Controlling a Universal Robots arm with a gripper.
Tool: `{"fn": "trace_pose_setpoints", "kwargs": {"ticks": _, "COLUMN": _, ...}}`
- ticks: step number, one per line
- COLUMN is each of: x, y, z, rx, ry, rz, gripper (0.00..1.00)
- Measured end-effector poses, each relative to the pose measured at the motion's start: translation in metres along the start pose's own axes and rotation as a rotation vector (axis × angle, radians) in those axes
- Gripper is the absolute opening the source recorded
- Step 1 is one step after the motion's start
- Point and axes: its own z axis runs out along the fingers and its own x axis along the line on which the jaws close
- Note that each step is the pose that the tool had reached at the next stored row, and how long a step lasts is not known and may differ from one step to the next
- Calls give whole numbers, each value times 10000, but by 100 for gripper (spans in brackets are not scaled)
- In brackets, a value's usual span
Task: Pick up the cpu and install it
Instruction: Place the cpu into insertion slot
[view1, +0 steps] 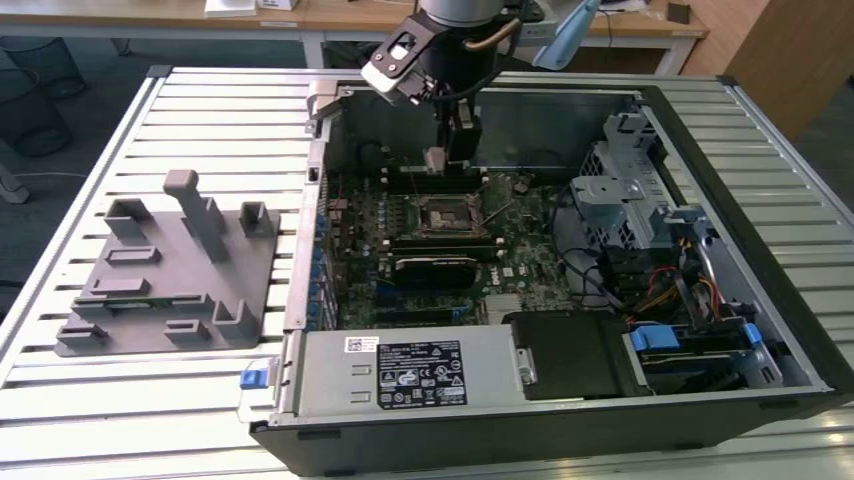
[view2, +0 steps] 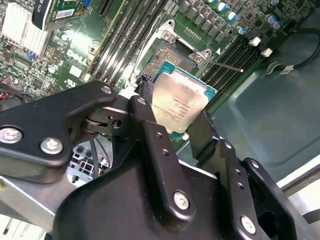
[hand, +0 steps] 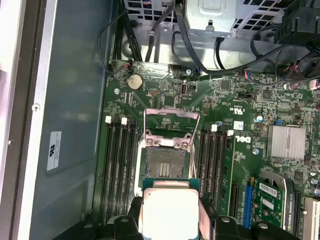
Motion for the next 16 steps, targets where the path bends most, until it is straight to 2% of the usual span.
{"fn": "trace_pose_setpoints", "kwargs": {"ticks": 16, "x": 0, "y": -2, "z": 50, "rx": -1, "ry": 1, "rz": 0, "gripper": 53}}
